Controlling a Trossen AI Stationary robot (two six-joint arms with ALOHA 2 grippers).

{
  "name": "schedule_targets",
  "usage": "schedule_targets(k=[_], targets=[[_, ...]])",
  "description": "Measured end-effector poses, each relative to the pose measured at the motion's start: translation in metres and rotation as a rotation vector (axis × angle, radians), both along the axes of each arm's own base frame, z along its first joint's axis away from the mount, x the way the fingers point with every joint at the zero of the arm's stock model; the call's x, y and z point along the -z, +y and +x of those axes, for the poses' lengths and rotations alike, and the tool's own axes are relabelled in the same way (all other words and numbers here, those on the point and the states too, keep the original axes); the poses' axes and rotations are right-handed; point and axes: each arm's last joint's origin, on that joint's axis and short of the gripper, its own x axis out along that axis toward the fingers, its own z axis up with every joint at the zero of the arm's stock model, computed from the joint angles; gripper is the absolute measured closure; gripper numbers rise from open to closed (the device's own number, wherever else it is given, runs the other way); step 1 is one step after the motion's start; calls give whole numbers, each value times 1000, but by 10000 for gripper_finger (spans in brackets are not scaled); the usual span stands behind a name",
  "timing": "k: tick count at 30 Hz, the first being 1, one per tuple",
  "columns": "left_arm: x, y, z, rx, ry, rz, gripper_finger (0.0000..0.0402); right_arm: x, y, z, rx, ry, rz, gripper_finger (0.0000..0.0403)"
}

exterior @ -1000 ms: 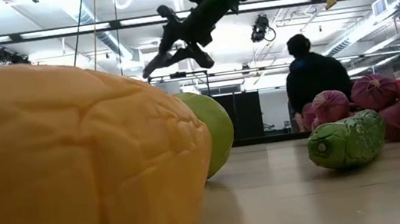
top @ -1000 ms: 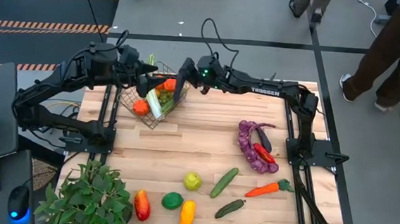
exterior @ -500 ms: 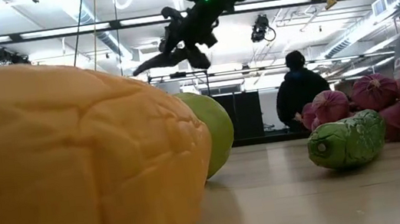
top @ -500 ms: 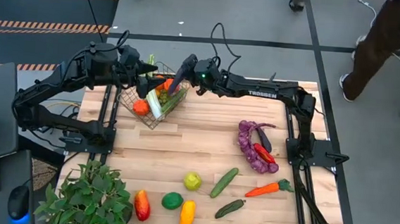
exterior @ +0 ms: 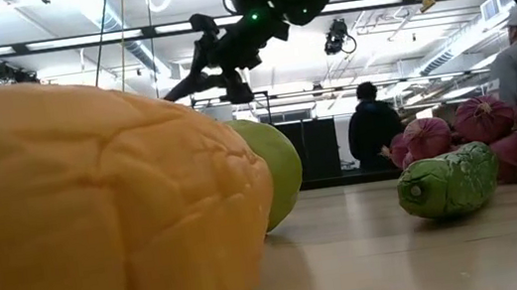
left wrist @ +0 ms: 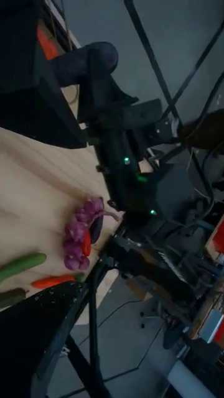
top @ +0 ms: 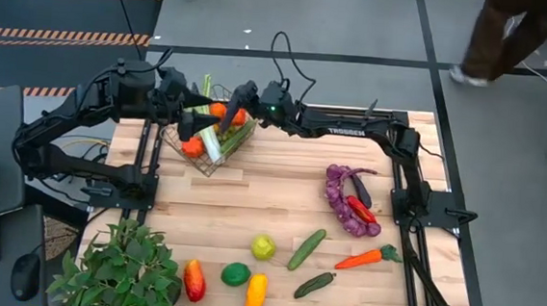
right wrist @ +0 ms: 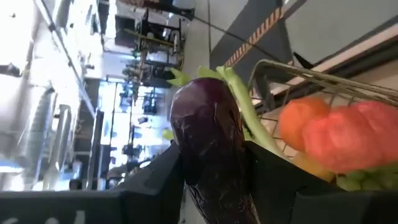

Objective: Build produce basket
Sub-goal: Put the top eggplant into the wire basket, then put the apple into the wire basket

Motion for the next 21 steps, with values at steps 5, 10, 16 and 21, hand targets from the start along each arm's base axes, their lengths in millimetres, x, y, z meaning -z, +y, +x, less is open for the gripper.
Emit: schedule_targets(k=[5,10,16,21], targets=[[1,-1,-4,9,21,15,29,3,3,2,-43,17,8,242],[1,-1,-4,9,24,12,29,5,6,3,-66,62,-49,215],[1,-1,-4,4,23,17,29,4,3,3,-110,89,-109,126],[1,0,-3,-15,26,20,29,1,-9,-2,-203,139,-209,47]])
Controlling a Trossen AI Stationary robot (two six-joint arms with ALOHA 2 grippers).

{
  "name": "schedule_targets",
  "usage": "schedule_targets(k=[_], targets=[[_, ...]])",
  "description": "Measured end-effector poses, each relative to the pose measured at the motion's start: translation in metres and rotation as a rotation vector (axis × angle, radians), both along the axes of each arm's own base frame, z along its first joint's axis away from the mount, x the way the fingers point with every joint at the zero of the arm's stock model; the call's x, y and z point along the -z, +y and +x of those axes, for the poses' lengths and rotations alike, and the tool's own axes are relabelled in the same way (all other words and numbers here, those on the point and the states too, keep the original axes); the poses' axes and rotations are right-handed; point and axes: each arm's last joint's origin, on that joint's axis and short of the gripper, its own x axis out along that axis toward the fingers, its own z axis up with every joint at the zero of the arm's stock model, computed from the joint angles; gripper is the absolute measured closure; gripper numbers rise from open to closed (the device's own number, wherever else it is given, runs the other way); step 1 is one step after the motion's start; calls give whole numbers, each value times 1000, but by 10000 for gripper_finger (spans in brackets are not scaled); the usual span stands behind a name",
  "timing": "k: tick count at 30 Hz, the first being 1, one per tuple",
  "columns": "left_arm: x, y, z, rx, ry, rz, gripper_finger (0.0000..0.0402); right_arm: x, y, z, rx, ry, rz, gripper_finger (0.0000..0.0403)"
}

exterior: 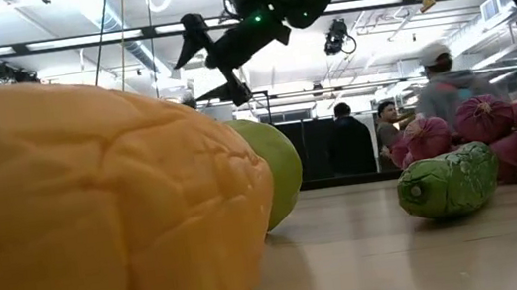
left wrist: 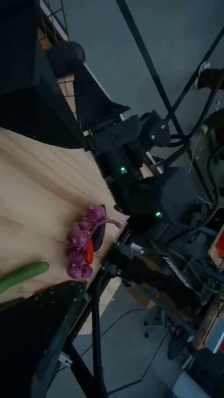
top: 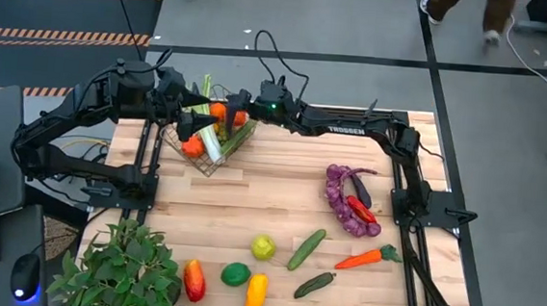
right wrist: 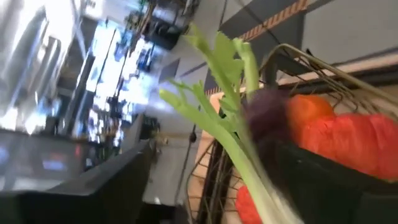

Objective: Build produce basket
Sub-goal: Put the apple into the wire basket

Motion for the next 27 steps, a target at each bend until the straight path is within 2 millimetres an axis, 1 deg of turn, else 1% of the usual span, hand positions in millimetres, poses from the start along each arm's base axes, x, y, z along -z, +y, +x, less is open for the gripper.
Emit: schedule_targets(k=[3,5,9,13,16,19,22,27], targets=[[0,0,0,-6,-2,-6,29,-10,-13,-9,-87,21,-74,18],[0,0,0,-15,-8,-24,29,-18,-22,-18,-157,38,-119,12],[2,1,4,-25,-5,-49,29,-37,-38,-45,-257,122,-173,18],[9,5,15,-42,31,-104,29,-52,-45,-80,-319,318,-235,34],[15,5,26,-32,65,-126,29,-62,-41,-107,-372,470,-271,42],[21,1,39,7,104,-123,29,-71,-33,-131,-433,600,-281,46],[28,-4,52,60,146,-105,29,-76,-18,-152,-511,709,-251,46],[39,-15,71,168,207,-88,29,-86,11,-179,-631,818,-164,47]])
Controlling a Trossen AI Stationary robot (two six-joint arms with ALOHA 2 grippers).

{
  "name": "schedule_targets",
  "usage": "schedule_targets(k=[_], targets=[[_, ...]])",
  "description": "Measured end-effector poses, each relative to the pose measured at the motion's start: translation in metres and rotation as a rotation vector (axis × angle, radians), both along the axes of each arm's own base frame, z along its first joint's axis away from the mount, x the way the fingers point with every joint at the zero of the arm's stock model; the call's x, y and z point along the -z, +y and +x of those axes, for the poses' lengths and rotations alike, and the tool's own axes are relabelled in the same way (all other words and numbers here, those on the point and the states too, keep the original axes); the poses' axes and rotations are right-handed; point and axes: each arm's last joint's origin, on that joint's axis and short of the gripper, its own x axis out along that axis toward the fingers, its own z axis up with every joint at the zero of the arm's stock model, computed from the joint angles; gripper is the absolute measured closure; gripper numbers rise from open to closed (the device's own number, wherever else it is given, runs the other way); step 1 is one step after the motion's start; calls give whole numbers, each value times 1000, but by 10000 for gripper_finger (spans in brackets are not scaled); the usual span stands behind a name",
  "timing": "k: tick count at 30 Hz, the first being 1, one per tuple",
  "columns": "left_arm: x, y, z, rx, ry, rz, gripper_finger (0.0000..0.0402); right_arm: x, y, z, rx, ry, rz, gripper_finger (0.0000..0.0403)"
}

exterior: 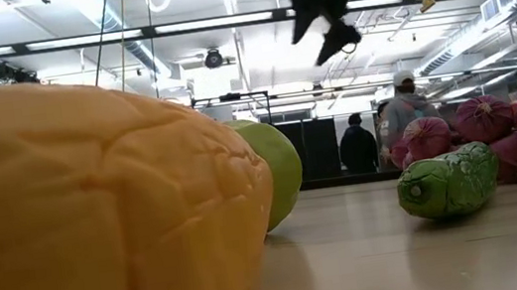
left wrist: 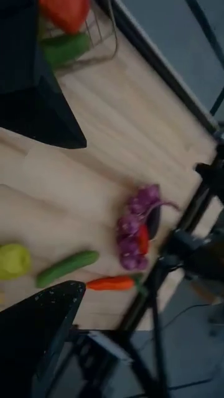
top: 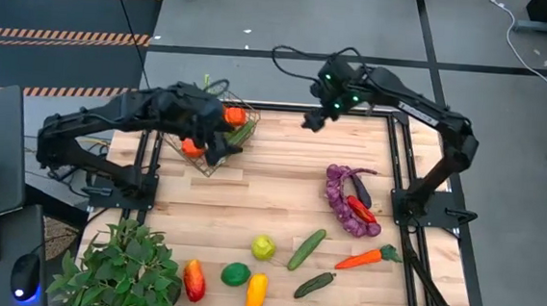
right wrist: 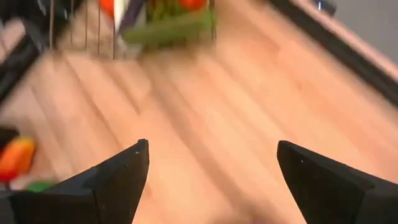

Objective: Build produce basket
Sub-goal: Put the apple into the wire basket

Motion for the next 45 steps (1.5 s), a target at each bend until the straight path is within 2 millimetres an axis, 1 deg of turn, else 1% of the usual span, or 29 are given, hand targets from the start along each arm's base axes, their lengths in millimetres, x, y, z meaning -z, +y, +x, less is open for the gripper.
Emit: schedule_targets(k=[3,9,16,19,23,27,29,34,36,38,41,45], targets=[[7,-7,11,66,36,36,29,-9,17,-12,-22,34,23,48],[29,-21,40,231,134,145,29,-31,50,-28,-62,-8,25,53],[67,-41,83,359,239,185,29,-53,85,-49,-85,-78,34,55],[86,-52,97,459,297,175,29,-61,102,-60,-83,-92,46,55],[101,-72,107,607,331,231,29,-66,126,-77,-33,-53,85,55],[106,-91,107,750,333,329,28,-70,151,-94,70,-19,128,55],[107,-99,108,795,325,356,28,-71,163,-100,129,-19,156,55],[114,-121,109,888,313,407,28,-73,188,-105,200,-51,164,55],[119,-130,110,924,327,430,28,-71,194,-102,222,-51,163,55],[126,-138,116,954,313,461,28,-69,199,-99,230,-42,172,55],[144,-148,123,991,362,466,28,-65,205,-93,251,-17,197,55],[169,-152,130,1017,459,474,28,-58,217,-85,241,29,219,55]])
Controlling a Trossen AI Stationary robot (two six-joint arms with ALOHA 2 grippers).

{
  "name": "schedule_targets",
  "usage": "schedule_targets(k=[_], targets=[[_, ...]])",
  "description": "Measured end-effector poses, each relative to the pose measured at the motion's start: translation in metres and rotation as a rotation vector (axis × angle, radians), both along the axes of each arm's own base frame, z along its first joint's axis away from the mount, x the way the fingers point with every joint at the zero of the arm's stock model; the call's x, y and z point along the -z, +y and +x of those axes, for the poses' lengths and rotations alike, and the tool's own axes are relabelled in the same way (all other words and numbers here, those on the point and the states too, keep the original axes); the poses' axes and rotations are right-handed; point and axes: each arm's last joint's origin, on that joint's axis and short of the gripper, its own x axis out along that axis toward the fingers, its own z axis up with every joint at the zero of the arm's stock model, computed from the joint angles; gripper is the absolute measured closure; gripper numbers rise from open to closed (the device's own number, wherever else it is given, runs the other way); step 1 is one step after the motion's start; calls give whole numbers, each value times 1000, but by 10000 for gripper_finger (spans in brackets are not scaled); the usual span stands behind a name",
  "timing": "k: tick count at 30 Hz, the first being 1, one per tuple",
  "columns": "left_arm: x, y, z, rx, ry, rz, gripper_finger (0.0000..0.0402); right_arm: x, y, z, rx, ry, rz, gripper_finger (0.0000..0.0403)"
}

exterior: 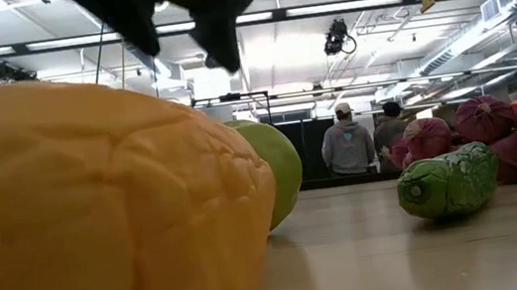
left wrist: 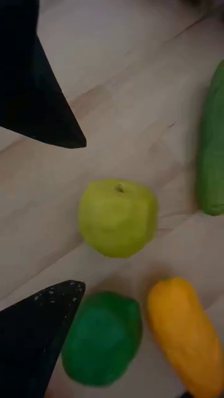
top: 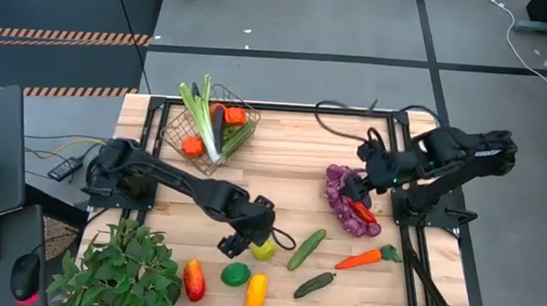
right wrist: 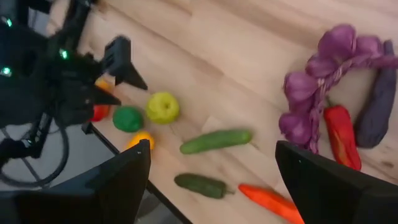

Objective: Build produce basket
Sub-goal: Put the apple into the wire basket

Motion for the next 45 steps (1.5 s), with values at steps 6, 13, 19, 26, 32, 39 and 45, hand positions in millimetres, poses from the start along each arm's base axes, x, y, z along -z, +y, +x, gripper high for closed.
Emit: schedule_targets(k=[6,13,19,26,32,39,45], targets=[[8,-2,8,-24,-27,11,28,6,18,5,-10,20,-22,55],[4,-10,24,-18,-195,-31,28,10,36,2,-45,37,-10,55],[16,-20,24,4,-158,-23,28,10,50,-6,-44,18,-21,55],[27,-29,26,-1,-143,-5,28,9,57,-11,-52,-1,-40,55],[34,-29,29,-19,-141,32,28,10,59,-13,-62,6,-50,55],[47,-30,29,-14,-89,48,28,10,59,-14,-60,4,-55,55],[57,-29,26,-9,-16,73,28,10,59,-13,-57,-1,-64,55]])
